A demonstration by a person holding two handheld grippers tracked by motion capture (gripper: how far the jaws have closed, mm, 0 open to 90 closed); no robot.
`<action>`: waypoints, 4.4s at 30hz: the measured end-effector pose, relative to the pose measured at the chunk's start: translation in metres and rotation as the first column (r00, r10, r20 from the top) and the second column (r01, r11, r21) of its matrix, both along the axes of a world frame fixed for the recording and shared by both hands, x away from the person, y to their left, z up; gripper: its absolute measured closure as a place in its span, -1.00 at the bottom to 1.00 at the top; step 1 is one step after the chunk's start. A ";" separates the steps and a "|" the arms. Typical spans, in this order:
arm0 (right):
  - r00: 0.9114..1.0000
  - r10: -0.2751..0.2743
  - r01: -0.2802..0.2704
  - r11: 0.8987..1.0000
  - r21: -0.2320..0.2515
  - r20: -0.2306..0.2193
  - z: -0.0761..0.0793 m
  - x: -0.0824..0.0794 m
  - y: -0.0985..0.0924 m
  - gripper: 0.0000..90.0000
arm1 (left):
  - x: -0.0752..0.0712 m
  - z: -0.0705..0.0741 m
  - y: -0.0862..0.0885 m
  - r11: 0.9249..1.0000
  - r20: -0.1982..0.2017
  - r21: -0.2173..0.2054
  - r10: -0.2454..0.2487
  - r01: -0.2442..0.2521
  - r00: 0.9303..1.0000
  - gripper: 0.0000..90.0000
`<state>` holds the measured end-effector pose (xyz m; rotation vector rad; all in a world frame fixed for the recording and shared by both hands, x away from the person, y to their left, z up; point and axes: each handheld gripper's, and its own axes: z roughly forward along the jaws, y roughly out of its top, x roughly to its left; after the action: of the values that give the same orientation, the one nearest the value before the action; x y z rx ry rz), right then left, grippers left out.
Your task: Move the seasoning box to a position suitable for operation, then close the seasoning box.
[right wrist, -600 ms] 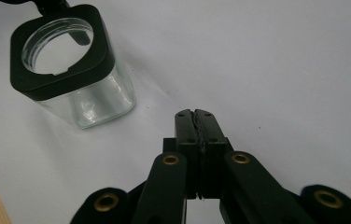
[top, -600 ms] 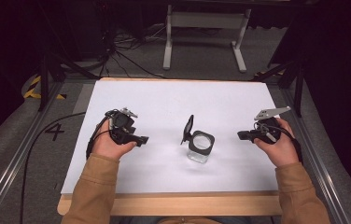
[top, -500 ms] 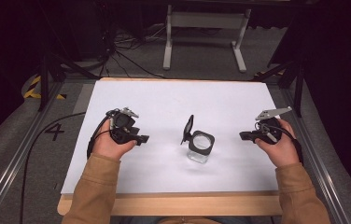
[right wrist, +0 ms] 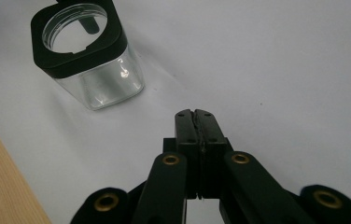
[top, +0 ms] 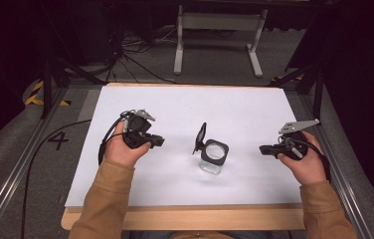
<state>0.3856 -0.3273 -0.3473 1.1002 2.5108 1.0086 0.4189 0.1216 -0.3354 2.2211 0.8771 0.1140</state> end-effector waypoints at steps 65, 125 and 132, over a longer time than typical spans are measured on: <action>0.985 0.169 -0.169 0.986 0.006 0.029 -0.030 -0.035 0.068 1.00 | -0.009 0.001 -0.102 0.952 0.032 -0.043 -0.303 0.304 0.952 1.00; 0.986 0.132 -0.141 0.987 0.083 0.102 -0.046 0.025 0.060 1.00 | -0.029 -0.006 -0.019 0.986 0.071 -0.149 -0.062 0.072 0.996 1.00; 0.983 0.152 -0.160 0.984 0.071 0.107 -0.057 0.039 0.062 1.00 | -0.034 -0.008 -0.010 0.988 0.070 -0.148 -0.033 0.043 0.997 1.00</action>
<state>0.4241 -0.2650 -0.4040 0.8586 2.5263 1.1839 0.3852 0.1112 -0.3431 2.0808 0.7809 0.1007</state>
